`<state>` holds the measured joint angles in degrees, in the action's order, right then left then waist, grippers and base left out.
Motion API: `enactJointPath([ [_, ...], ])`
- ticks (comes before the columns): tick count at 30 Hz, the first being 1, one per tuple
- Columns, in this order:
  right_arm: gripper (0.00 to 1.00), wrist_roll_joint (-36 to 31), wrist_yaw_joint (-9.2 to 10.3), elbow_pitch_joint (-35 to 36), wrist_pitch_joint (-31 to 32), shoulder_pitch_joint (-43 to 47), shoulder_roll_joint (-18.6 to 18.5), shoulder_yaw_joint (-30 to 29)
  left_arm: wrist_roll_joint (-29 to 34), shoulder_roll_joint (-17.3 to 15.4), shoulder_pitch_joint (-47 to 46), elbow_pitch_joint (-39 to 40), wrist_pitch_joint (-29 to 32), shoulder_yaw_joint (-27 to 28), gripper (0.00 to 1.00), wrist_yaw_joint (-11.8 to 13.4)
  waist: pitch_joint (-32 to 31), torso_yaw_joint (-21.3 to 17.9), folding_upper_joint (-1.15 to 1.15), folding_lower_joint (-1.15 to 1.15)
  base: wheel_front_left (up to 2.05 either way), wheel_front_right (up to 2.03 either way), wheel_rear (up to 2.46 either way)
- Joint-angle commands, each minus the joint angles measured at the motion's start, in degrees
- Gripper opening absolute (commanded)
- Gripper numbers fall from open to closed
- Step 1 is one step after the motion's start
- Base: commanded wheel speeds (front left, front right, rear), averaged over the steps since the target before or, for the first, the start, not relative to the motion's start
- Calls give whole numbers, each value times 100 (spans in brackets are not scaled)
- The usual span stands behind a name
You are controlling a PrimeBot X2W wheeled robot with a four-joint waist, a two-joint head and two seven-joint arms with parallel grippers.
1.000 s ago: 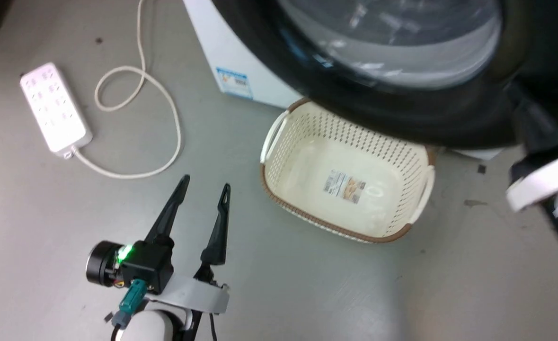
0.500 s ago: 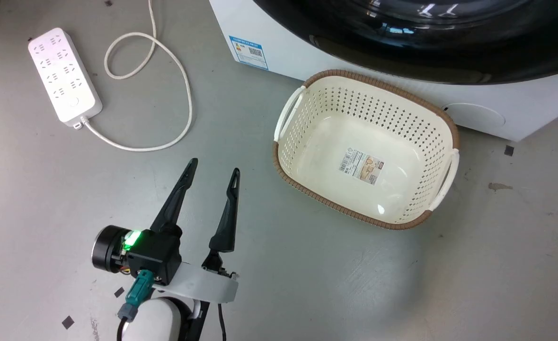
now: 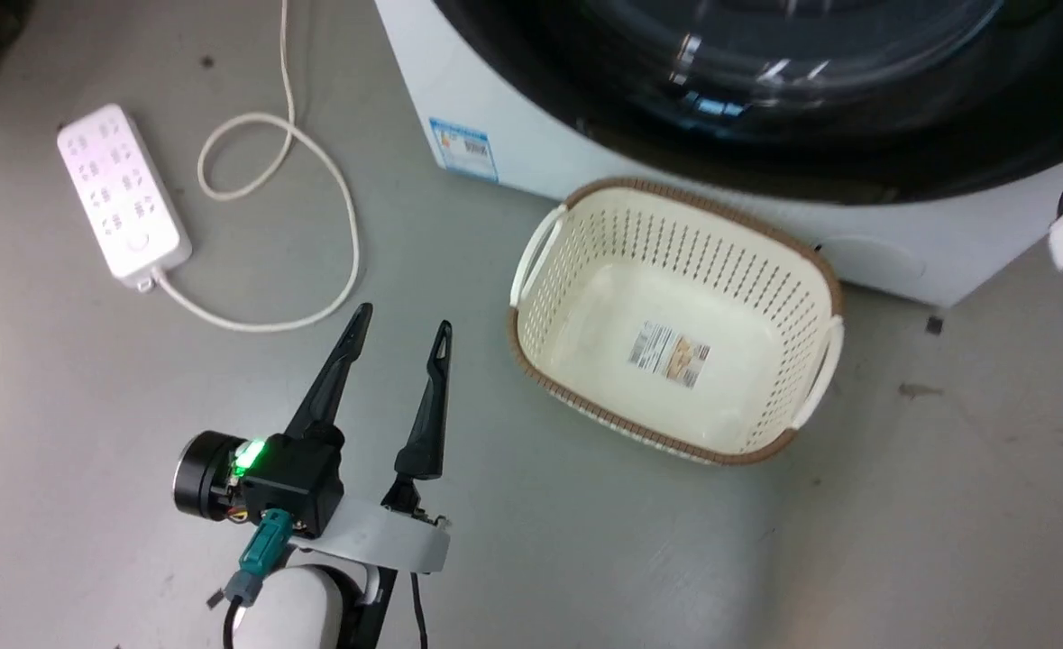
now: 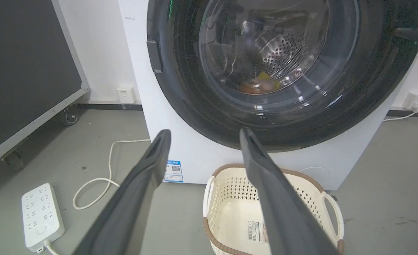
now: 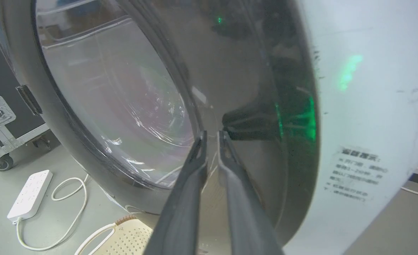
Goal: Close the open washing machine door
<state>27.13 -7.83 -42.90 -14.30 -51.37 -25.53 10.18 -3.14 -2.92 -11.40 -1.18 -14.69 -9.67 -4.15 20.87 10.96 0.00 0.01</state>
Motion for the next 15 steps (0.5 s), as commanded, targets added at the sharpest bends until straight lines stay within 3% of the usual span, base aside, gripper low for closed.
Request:
enactJointPath([
  [1, 100, 12, 34, 33, -45, 208, 43, -16, -7, 3, 62, -34, -30, 35, 100, 1, -281, -97, 0, -1, 0, 0, 0],
  [8, 100, -385, 34, 934, -68, 1514, 370, -349, -31, 1, 340, -239, -30, 201, 100, -61, -1117, -384, 0, -1, 0, 0, 0],
  [15, 100, -1346, 34, 2094, -69, 2991, 1184, -1156, -83, -13, 687, -469, -30, 415, 100, -111, -1773, -726, 0, -1, 0, 0, 0],
])
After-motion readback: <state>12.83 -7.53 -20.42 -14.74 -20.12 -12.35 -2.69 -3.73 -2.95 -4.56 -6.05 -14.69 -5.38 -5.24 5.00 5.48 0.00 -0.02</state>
